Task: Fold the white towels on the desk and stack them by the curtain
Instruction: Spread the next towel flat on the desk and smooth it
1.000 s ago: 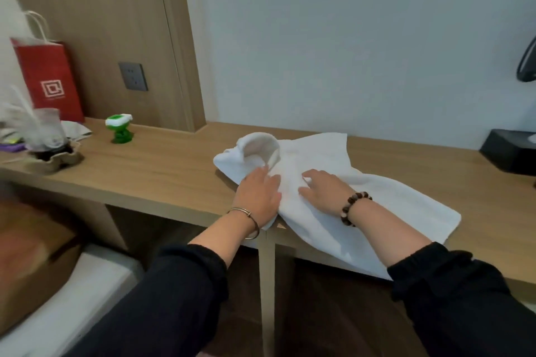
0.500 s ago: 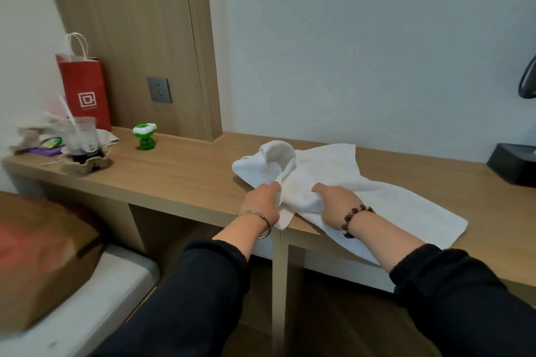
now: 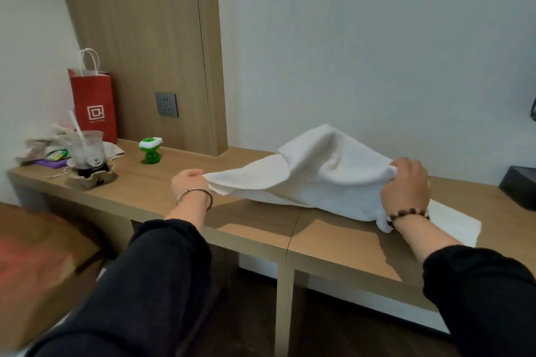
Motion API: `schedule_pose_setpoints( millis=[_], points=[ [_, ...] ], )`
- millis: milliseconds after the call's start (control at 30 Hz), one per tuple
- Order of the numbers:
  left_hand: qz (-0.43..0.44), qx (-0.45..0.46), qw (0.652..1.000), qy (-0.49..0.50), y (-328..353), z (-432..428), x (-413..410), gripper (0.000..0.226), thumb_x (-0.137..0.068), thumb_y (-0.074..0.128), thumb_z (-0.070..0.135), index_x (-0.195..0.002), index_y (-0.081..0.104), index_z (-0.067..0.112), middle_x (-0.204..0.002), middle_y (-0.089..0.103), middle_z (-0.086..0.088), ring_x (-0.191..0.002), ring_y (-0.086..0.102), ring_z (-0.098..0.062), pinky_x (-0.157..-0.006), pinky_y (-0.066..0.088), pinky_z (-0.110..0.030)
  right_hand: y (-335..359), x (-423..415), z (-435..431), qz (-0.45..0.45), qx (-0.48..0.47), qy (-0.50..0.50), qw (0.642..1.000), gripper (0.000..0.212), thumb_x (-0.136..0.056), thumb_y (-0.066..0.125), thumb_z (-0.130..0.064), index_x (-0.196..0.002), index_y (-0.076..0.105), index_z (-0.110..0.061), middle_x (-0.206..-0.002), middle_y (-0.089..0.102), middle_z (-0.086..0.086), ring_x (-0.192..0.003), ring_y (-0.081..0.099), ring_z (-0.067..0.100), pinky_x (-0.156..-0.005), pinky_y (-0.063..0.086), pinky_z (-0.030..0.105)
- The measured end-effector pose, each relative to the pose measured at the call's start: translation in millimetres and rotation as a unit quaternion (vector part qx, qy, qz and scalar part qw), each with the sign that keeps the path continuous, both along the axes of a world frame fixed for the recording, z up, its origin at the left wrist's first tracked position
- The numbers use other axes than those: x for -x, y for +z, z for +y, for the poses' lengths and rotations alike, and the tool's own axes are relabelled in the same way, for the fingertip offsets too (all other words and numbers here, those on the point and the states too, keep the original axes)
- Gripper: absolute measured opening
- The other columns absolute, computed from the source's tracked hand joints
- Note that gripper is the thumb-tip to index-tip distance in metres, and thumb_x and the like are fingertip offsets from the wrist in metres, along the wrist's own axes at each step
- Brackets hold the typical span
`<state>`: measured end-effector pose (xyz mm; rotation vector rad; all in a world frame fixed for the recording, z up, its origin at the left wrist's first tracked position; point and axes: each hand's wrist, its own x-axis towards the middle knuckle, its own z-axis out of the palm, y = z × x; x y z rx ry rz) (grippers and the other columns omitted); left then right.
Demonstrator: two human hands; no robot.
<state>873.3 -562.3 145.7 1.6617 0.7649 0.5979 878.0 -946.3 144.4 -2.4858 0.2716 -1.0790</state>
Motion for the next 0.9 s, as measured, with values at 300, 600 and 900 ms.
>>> schedule_pose_setpoints(
  millis=[300, 600, 900],
  points=[
    [-0.126, -0.417, 0.844, -0.311, 8.8, -114.8, 3.5, 0.045, -0.097, 0.046, 0.02, -0.142, 0.041, 0.015, -0.15, 0.035, -0.009, -0.141, 0.025, -0.025, -0.116, 0.016, -0.039, -29.1, 12.3, 20.5, 0.403, 0.027, 0.272, 0.873, 0.02, -0.09, 0.055, -0.042, -0.095, 0.057, -0.023, -0.103, 0.053, -0.005, -0.094, 0.052, 0.017, -0.075, 0.037, 0.031],
    [0.091, -0.541, 0.722, -0.423, -51.7, -169.4, 2.8, 0.057, -0.09, 0.042, 0.057, -0.141, 0.035, 0.032, -0.136, 0.045, -0.001, -0.125, 0.039, -0.023, -0.099, 0.035, -0.04, -16.9, 10.1, -1.2, 0.342, -0.009, 0.237, 0.909, 0.023, -0.095, 0.051, -0.026, -0.08, 0.064, -0.015, -0.086, 0.064, 0.0, -0.083, 0.058, 0.019, -0.068, 0.041, 0.026],
    [0.025, -0.501, 0.77, -0.394, -69.6, -162.0, 0.0, 0.058, -0.082, 0.049, 0.065, -0.131, 0.045, 0.034, -0.115, 0.05, 0.002, -0.108, 0.046, -0.019, -0.087, 0.036, -0.032, -38.5, -28.7, -15.0, 0.417, 0.107, 0.16, 0.888, 0.044, -0.09, 0.057, -0.033, -0.13, 0.046, -0.019, -0.129, 0.052, 0.008, -0.107, 0.053, 0.026, -0.083, 0.043, 0.032]
  ],
)
